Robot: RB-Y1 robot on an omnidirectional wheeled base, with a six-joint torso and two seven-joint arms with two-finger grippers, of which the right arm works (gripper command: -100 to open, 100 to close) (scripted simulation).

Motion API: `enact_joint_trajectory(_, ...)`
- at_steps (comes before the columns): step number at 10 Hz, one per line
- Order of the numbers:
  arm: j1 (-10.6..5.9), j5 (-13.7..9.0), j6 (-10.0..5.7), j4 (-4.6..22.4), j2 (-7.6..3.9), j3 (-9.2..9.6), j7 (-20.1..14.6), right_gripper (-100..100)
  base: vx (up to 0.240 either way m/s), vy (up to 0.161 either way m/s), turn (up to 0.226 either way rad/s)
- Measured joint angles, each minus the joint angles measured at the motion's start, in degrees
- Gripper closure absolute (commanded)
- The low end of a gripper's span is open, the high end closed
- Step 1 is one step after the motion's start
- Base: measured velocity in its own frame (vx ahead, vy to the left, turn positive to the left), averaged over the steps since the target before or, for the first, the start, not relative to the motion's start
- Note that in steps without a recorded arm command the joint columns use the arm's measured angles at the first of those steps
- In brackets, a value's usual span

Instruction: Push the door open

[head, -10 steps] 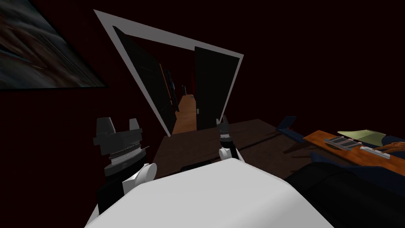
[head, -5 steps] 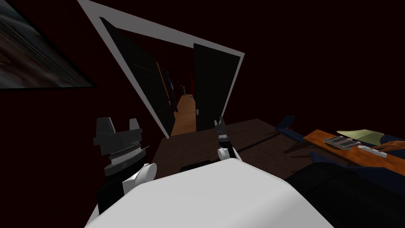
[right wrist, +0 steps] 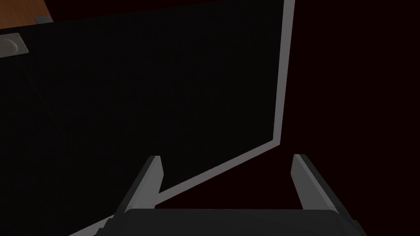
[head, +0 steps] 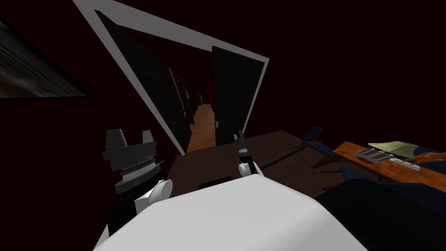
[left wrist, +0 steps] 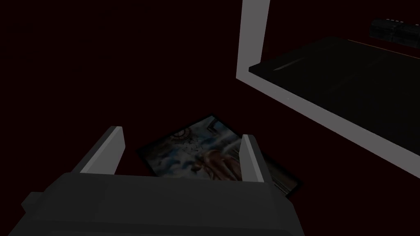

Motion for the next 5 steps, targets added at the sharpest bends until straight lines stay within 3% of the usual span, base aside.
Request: enact_joint_trajectory(5, -2.59, 0.9, -1.09, 6.4, -0.55, 1.08, -0.6, -100, 0.103, 0.031, -0.05)
